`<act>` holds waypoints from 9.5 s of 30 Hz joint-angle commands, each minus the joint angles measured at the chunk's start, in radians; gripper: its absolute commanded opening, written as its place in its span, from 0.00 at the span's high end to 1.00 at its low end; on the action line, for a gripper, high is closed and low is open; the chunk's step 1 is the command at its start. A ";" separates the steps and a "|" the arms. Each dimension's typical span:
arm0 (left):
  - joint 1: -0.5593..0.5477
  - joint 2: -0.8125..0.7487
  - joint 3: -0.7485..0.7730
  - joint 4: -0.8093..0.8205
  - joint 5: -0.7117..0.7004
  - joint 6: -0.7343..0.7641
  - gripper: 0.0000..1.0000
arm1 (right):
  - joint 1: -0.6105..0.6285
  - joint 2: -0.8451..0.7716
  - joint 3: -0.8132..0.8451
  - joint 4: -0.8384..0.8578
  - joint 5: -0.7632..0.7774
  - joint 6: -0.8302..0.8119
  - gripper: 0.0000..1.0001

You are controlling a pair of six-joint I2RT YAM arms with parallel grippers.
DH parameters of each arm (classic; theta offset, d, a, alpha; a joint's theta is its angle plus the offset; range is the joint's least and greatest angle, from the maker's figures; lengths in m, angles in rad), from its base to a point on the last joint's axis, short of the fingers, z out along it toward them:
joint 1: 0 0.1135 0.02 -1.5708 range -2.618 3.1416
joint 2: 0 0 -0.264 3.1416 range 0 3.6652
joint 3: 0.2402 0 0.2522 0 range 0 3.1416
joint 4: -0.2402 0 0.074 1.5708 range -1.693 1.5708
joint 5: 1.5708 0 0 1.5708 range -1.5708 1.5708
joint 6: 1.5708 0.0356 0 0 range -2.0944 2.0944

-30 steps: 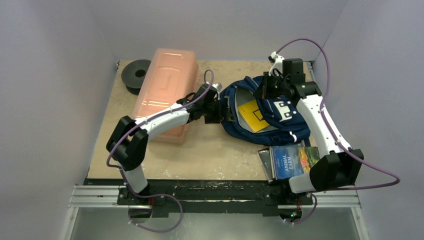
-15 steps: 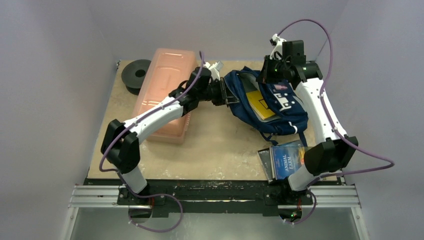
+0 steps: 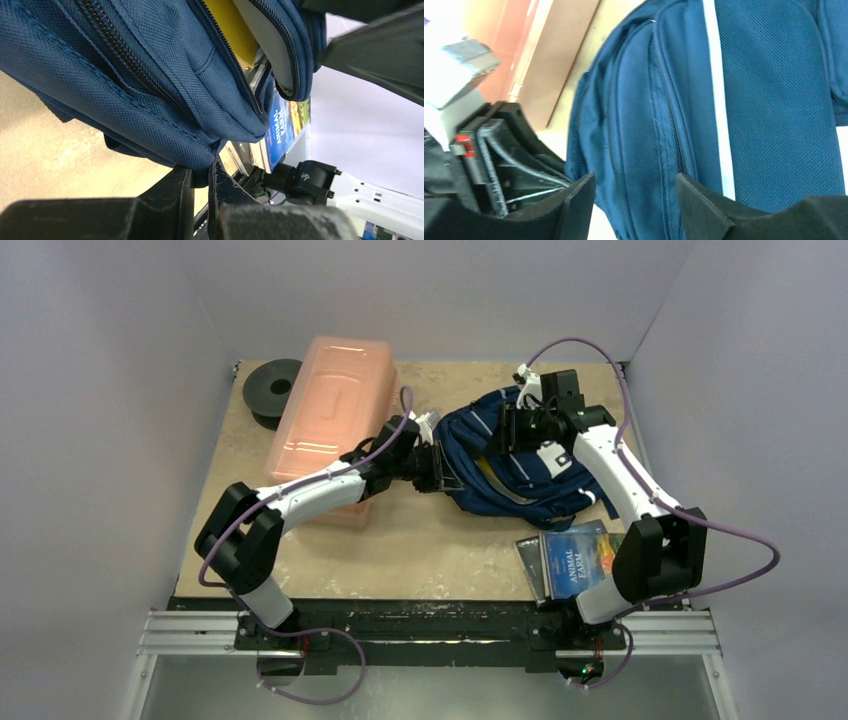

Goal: Pack the student bag
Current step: Place the book in the student bag, then zip the student bag at the center of the board.

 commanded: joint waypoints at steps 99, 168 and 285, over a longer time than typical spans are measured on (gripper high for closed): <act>0.125 0.134 0.460 -0.221 0.130 0.436 0.52 | 0.136 -0.282 -0.681 1.030 0.287 0.061 1.00; 0.130 0.612 0.904 -0.465 0.513 0.975 0.47 | 0.083 -0.298 -0.670 1.003 0.119 0.035 1.00; 0.092 0.305 0.506 -0.598 0.359 0.503 0.73 | 0.263 -0.303 -0.508 0.341 0.460 0.394 0.24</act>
